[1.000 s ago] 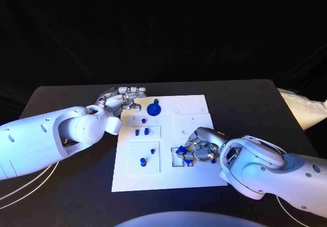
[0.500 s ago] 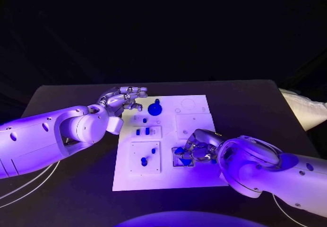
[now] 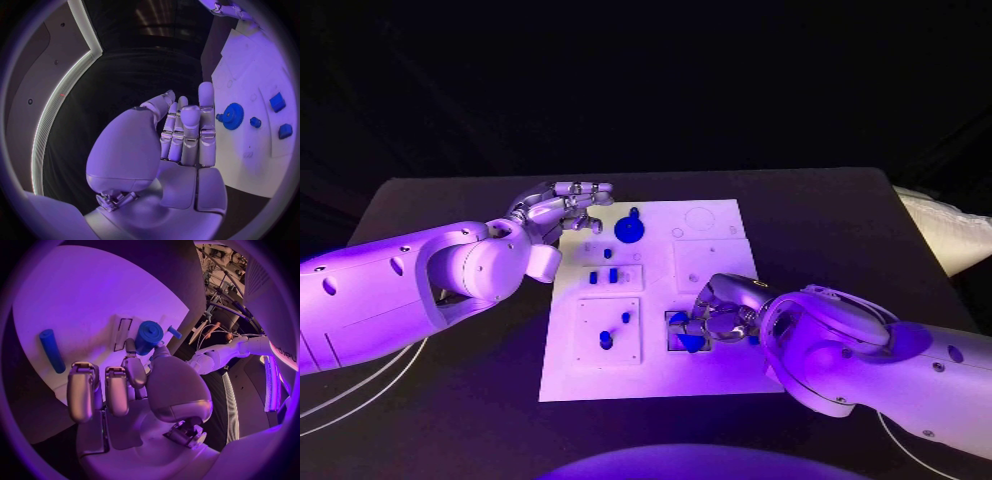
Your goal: Assemble the parts on the task board
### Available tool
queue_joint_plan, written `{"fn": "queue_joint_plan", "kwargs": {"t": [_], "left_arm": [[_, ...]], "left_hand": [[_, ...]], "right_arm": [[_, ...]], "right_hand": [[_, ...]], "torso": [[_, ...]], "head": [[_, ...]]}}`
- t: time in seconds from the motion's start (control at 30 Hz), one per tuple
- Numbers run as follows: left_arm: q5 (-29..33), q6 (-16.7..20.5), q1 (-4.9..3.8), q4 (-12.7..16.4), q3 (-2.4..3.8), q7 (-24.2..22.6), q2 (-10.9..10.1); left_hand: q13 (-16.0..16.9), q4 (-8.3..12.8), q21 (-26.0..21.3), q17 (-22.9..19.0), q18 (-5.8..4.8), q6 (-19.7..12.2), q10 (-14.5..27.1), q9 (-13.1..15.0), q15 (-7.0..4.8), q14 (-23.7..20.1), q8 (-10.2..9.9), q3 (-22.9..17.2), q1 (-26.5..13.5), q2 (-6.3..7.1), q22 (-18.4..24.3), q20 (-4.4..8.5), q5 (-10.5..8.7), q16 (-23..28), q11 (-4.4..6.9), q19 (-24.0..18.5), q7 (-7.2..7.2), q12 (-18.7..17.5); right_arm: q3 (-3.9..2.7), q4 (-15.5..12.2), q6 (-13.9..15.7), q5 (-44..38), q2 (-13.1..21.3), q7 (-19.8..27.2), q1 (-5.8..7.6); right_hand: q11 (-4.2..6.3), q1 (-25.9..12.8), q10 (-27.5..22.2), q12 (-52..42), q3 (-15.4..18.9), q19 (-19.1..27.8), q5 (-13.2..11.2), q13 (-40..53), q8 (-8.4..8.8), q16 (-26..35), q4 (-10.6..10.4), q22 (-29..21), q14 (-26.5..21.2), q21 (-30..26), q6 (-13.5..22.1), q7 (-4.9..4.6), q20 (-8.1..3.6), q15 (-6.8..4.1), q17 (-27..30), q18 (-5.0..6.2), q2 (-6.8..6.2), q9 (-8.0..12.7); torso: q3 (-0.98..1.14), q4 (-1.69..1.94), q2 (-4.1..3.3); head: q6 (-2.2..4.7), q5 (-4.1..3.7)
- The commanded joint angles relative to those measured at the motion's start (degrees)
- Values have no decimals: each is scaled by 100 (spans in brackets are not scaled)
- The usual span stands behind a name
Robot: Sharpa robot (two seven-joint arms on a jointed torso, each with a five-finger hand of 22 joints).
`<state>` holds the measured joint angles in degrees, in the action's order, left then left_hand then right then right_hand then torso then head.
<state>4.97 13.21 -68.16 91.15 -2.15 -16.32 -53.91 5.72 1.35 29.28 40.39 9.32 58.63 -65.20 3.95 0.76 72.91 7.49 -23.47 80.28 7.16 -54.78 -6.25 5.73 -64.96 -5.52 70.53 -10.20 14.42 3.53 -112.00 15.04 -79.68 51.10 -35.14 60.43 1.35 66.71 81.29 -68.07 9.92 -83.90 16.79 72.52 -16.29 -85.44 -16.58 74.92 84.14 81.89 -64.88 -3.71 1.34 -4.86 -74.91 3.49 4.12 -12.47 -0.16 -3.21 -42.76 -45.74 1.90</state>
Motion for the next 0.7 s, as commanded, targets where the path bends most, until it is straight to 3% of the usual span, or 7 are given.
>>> {"fn": "queue_joint_plan", "kwargs": {"t": [0.03,0.13,0.2,0.53,0.63,0.7], "left_arm": [[17,-122,0,15,4,-7,3],[17,-128,0,16,4,-3,3],[17,-130,0,16,4,-1,3],[17,-136,0,10,4,0,-3],[17,-139,0,5,4,0,-4],[17,-143,0,2,4,1,-4]], "left_hand": [[-1,-11,-29,-5,109,-40,41,-2,-1,-36,36,30,-21,-32,9,-10,-25,17,-12,-22,0,32],[-1,-11,-29,-5,109,-40,41,-2,-1,-36,36,30,-21,-32,9,-10,-25,17,-12,-22,0,32],[-1,-11,-29,-5,109,-40,41,-2,-1,-36,36,30,-21,-32,9,-10,-25,17,-12,-22,0,32],[-3,-13,-37,-26,108,-49,54,-2,2,-47,39,39,-25,-42,15,-12,-23,23,-13,-23,-1,40],[-3,-13,-37,-26,108,-49,54,-2,2,-47,39,39,-25,-42,15,-12,-23,23,-13,-23,-1,40],[-3,-13,-37,-26,108,-49,54,-2,2,-47,39,39,-25,-42,15,-12,-23,23,-13,-23,-1,40]], "right_arm": [[5,-12,-165,-135,-21,9,-11],[5,-12,-154,-156,-23,13,-11],[5,-17,-143,-222,-26,16,-10],[5,-63,-124,-422,6,31,-11],[4,-100,-136,-427,35,51,-11],[4,-115,-177,-418,47,78,-11]], "right_hand": [[9,-120,65,6,86,-87,-209,18,4,-30,-2,100,443,29,-60,86,-44,-35,-705,-42,10,-14],[9,-280,69,31,227,-87,-505,31,0,-27,-6,100,442,26,-55,86,-45,-35,-700,-41,49,-45],[5,-410,71,43,362,-85,-656,44,0,-25,-5,97,442,23,-48,84,-44,-33,-698,-40,4,-65],[4,-462,73,54,486,-79,-529,68,0,-19,12,86,440,14,-37,82,-42,-31,-691,-38,-63,-91],[4,-354,77,54,509,-80,-517,84,1,-22,58,90,441,15,-32,82,-42,-31,-697,-38,-111,-105],[5,-103,77,64,476,-79,-487,95,2,-22,196,89,441,13,-24,82,-43,-30,-697,-38,-148,-120]], "torso": [[-1,-2,0],[-1,1,0],[1,2,-2],[0,5,-2],[5,7,0],[5,7,1]], "head": [[0,1],[-4,0],[-7,-1],[-9,-9],[-12,-14],[-17,-13]]}}
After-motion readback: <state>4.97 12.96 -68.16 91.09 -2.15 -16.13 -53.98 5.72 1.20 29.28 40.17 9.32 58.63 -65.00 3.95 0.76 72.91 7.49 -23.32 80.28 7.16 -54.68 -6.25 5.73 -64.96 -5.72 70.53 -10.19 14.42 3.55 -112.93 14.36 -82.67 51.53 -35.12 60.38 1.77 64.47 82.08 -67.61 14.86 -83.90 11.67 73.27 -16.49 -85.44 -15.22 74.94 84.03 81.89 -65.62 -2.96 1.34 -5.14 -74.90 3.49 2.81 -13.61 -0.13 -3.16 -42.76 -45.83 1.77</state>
